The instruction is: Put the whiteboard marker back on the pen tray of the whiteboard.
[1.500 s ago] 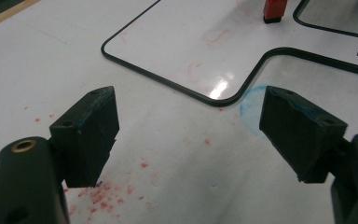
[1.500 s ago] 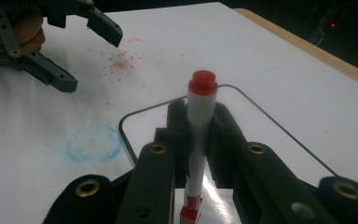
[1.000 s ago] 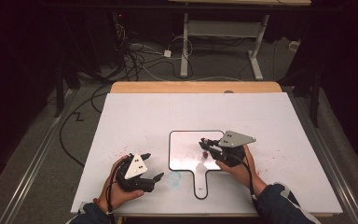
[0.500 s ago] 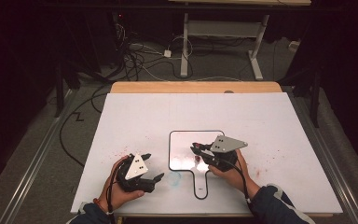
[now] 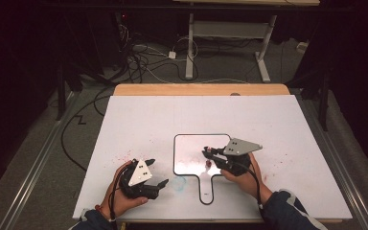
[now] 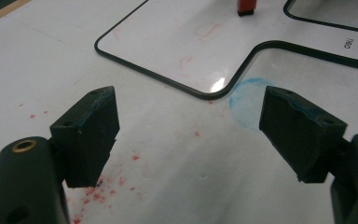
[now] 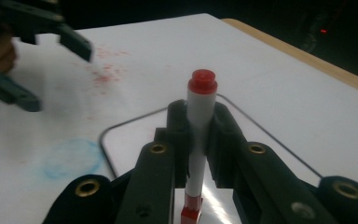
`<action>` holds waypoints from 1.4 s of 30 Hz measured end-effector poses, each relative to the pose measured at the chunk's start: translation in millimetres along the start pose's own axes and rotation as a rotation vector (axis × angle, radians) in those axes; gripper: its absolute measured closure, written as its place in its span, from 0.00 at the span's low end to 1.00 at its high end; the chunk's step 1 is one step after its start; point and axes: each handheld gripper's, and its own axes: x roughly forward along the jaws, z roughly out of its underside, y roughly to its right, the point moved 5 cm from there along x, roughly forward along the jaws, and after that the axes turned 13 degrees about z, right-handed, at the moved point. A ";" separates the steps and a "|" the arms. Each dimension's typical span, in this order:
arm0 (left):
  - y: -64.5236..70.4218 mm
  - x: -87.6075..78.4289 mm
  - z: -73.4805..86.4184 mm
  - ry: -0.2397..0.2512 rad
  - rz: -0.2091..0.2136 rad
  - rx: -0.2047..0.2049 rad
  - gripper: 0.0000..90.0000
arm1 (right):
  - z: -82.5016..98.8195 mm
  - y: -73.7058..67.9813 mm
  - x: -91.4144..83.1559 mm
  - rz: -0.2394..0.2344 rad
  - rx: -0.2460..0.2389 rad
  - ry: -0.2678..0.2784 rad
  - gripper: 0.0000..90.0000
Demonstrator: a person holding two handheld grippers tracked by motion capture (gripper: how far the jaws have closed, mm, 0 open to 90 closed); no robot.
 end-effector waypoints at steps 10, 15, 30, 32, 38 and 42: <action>-0.3 -0.7 0.9 0.001 0.001 -0.002 0.21 | 3.6 25.3 2.6 0.112 -0.018 -0.004 0.90; -0.2 1.2 0.4 -0.004 0.005 0.000 0.21 | -2.6 11.0 12.4 0.083 -0.017 0.004 0.90; -0.1 -1.4 1.3 0.004 0.006 -0.001 0.21 | -11.9 6.1 35.0 0.108 -0.025 0.009 0.90; -0.3 -0.6 1.2 0.001 0.007 0.001 0.21 | -13.1 -2.0 36.1 0.082 -0.025 0.021 0.90; 0.5 -1.6 1.1 0.005 0.007 0.000 0.21 | -18.0 -16.8 42.4 0.032 -0.033 0.032 0.90; 0.4 -1.8 1.2 0.006 0.008 0.002 0.21 | -18.3 -2.9 47.3 0.079 -0.013 0.016 0.90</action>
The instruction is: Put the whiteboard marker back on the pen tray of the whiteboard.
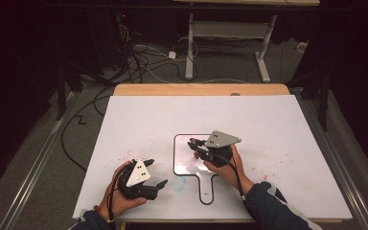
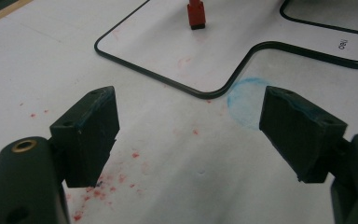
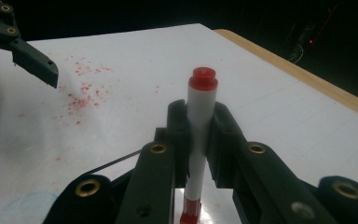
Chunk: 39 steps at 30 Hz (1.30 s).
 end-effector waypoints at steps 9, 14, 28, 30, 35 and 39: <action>0.9 0.2 -0.3 0.000 0.003 0.005 0.21 | -13.3 -39.3 12.6 -0.124 0.001 0.011 0.90; 0.6 -0.3 0.5 0.000 0.004 0.004 0.21 | -17.4 -49.0 19.2 -0.122 -0.026 0.019 0.90; 2.4 1.8 0.4 -0.010 0.011 0.007 0.21 | -14.1 -47.6 10.4 -0.135 -0.025 0.016 0.90; 2.6 1.9 0.4 -0.009 0.010 0.006 0.21 | -12.0 -38.7 9.4 -0.088 -0.041 0.005 0.90; 2.7 2.5 0.3 -0.014 0.010 0.009 0.21 | -6.2 -11.5 7.4 -0.001 -0.017 -0.023 0.90; 1.9 1.4 1.5 -0.017 0.010 0.008 0.21 | -9.9 9.7 -7.5 0.015 0.038 0.009 0.90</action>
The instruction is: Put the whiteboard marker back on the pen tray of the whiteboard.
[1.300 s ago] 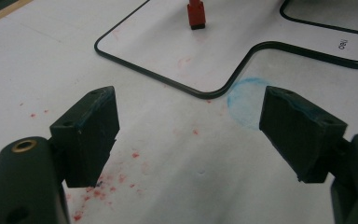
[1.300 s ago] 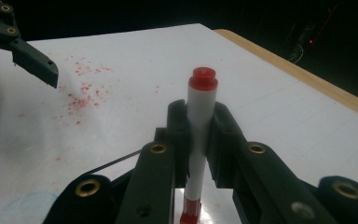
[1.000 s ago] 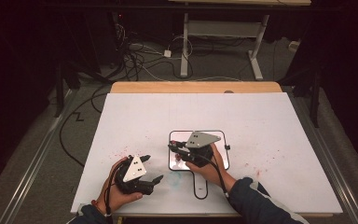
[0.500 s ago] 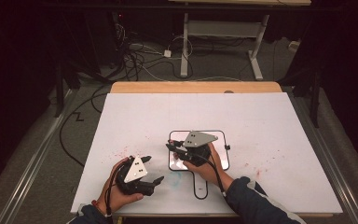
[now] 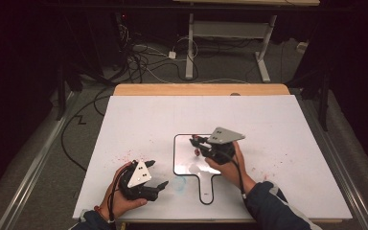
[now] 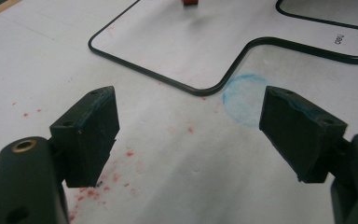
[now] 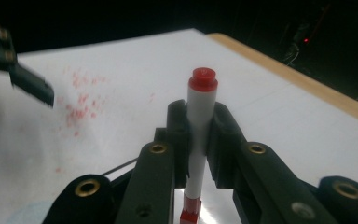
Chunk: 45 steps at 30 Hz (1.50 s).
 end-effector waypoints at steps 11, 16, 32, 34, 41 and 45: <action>-0.2 -0.3 -0.1 -0.008 -0.017 -0.004 0.21 | -6.6 67.7 -77.4 0.042 0.159 -0.039 0.90; 0.3 0.1 -0.3 -0.010 -0.021 -0.004 0.21 | 8.1 75.9 -96.0 0.003 0.193 -0.150 0.90; -0.7 1.3 0.4 -0.016 -0.017 -0.005 0.21 | 74.1 98.5 -47.5 -0.107 0.402 -0.394 0.83; -0.7 1.5 0.6 -0.018 -0.017 -0.004 0.21 | 80.4 101.2 -40.6 -0.089 0.414 -0.384 0.83; -0.5 2.5 1.1 -0.027 -0.017 -0.001 0.21 | 88.0 99.8 -31.4 0.028 0.330 -0.387 0.78; -1.0 2.7 1.3 -0.029 -0.019 -0.003 0.21 | 91.1 100.4 -28.8 0.063 0.297 -0.397 0.75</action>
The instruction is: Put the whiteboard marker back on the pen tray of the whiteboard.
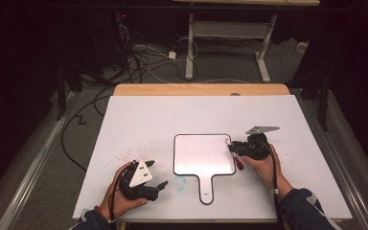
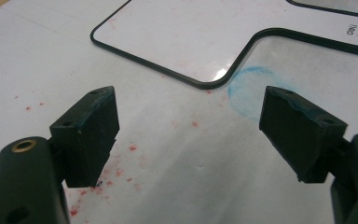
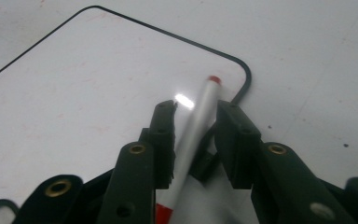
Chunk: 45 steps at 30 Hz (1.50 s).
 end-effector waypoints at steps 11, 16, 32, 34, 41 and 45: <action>0.3 0.4 0.0 -0.004 -0.001 0.007 0.21 | -1.7 5.4 3.5 0.115 -0.054 0.023 0.69; -0.4 0.4 0.0 -0.003 -0.001 0.007 0.21 | -6.5 6.2 -3.1 0.131 -0.071 0.064 0.64; -1.1 -0.5 0.3 -0.005 -0.014 0.003 0.21 | -24.3 -6.5 -59.0 0.189 -0.238 0.273 0.44; -1.4 -0.8 0.4 -0.004 -0.018 0.001 0.21 | -23.0 -8.5 -70.1 0.193 -0.264 0.303 0.43; -3.0 -1.5 0.9 -0.007 -0.036 -0.003 0.21 | -1.8 -10.1 -97.6 0.181 -0.299 0.369 0.38; -3.1 -3.4 2.1 -0.009 -0.055 -0.010 0.21 | 20.5 -4.5 -106.0 0.182 -0.296 0.379 0.35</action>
